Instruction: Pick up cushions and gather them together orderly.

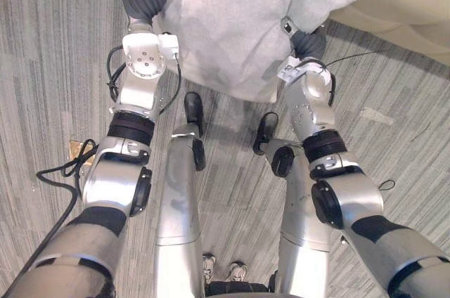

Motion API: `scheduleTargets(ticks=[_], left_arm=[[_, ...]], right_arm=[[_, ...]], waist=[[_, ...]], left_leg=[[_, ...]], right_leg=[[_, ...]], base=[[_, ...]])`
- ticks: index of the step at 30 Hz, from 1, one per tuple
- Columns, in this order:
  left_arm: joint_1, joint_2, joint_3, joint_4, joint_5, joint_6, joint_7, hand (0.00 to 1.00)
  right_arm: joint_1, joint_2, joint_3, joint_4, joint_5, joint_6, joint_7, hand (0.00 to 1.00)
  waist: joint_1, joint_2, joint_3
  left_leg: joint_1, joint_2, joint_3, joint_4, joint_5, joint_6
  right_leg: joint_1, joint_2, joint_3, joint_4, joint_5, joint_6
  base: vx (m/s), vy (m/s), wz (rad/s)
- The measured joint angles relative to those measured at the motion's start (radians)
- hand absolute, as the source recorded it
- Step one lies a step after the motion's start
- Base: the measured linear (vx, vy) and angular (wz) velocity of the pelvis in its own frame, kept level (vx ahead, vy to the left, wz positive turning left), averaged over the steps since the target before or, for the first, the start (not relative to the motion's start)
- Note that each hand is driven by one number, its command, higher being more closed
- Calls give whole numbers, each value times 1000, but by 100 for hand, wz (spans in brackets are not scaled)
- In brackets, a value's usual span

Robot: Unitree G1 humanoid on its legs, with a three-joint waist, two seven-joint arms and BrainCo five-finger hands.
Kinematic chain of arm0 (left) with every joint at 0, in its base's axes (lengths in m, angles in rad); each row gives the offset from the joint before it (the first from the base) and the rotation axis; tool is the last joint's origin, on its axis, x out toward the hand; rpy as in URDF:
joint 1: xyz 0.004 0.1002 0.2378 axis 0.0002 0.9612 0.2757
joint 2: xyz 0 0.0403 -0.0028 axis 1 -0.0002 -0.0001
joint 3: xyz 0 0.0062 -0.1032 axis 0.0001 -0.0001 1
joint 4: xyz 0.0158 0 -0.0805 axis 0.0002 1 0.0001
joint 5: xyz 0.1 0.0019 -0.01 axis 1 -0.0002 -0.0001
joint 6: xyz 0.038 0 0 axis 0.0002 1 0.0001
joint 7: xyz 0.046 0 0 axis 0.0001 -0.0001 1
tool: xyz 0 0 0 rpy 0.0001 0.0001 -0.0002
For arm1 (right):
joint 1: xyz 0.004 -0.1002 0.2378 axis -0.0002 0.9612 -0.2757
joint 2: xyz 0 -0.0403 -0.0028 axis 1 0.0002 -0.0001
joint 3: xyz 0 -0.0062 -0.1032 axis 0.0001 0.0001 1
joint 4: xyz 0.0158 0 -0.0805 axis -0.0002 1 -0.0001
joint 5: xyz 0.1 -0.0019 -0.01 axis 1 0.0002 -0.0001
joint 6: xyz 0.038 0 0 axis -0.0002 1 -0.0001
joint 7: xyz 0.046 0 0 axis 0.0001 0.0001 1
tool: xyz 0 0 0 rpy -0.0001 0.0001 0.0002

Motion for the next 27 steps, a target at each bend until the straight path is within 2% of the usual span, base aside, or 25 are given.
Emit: scheduleTargets(ticks=[4,7,11,13,14,16,19,22,23,25,27], left_arm=[[25,-35,3,-44,-13,-23,22,100],[115,-79,18,-80,-26,-35,31,100],[264,-126,-32,-170,-31,-35,47,100],[386,-152,-84,-292,-28,-44,58,100],[414,-162,-85,-313,-27,-47,58,100],[556,-217,-95,-414,-18,-75,58,100],[715,-259,-102,-507,-20,-97,54,100],[859,-277,-114,-584,-26,-105,37,100],[936,-281,-125,-621,-33,-108,23,100],[1000,-282,-135,-648,-41,-115,13,100],[1094,-282,-142,-700,-41,-119,-8,100]], right_arm=[[52,1,2,-62,17,-8,2,100],[138,1,30,-133,4,-12,2,100],[299,15,32,-249,-57,-14,-4,100],[448,27,31,-376,-90,-25,-7,100],[478,31,33,-396,-109,-26,-8,100],[621,44,56,-491,-164,-31,-9,100],[758,45,96,-588,-261,-26,-9,100],[881,44,128,-670,-325,-18,-1,100],[951,41,146,-709,-348,-15,6,100],[1013,43,154,-744,-378,-13,21,100],[1095,43,173,-786,-403,-13,39,100]], waist=[[-1,0,0],[-11,-1,0],[-16,-2,-9],[-20,-2,-17],[-20,-2,-23],[-27,-3,-98],[-25,-3,-127],[-25,-5,-179],[-25,-5,-218],[-23,-5,-247],[-19,-5,-305]], left_leg=[[69,3,-1,-51,20,-9],[178,9,9,-127,34,-16],[364,14,28,-219,35,-18],[512,13,46,-286,34,-19],[541,13,47,-300,33,-18],[616,11,56,-346,27,-21],[758,8,75,-400,19,-19],[856,1,84,-447,13,-18],[904,1,91,-472,6,-16],[960,2,105,-493,0,-15],[1026,8,126,-522,-16,-15]], right_leg=[[63,12,-4,-52,17,-4],[162,18,-11,-120,32,-7],[344,35,-10,-218,43,-4],[486,39,-7,-286,46,1],[514,40,-7,-303,47,4],[592,44,-6,-356,48,11],[730,46,-3,-420,49,24],[828,47,-1,-475,49,35],[881,50,-1,-513,51,41],[936,53,6,-546,54,46],[1000,65,21,-611,63,62]], base=[[0,-10,-1],[28,-22,-3],[76,-39,-8],[94,-15,-5],[105,11,-6],[112,20,-3],[138,9,-6],[153,20,-3],[149,27,-7],[103,28,-12],[103,45,-25]])
